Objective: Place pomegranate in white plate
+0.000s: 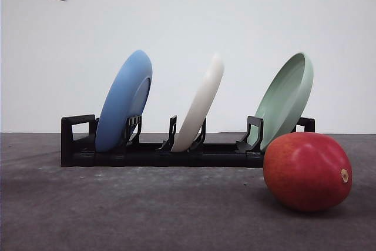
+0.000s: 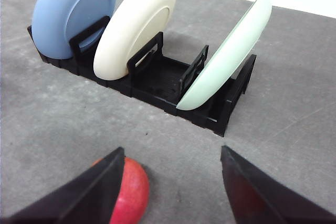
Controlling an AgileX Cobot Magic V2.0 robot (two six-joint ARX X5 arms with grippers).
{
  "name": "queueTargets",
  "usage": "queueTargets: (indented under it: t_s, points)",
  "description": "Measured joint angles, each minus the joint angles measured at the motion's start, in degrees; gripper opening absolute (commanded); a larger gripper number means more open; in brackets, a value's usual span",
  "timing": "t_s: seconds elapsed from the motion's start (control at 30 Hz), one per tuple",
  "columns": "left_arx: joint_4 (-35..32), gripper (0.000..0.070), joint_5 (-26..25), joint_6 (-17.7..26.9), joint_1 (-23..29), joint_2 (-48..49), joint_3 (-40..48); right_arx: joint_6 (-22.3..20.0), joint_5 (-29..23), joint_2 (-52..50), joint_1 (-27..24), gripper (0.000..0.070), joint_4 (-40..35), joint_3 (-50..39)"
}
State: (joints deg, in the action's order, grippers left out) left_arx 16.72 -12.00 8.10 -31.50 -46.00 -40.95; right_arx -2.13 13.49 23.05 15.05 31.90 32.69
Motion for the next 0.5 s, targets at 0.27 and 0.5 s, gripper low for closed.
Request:
queueTargets:
  t_s: [0.27,0.5]
  points:
    - [-12.6,0.0364,2.6,0.0,-5.8,-12.3,0.0,0.0,0.0,0.0,0.0,0.0373,0.0,0.0]
    - [-23.6,0.0364,6.9,-0.2,-9.3,-22.9,-1.4,0.0,0.0,0.0,0.0,0.0373,0.0,0.0]
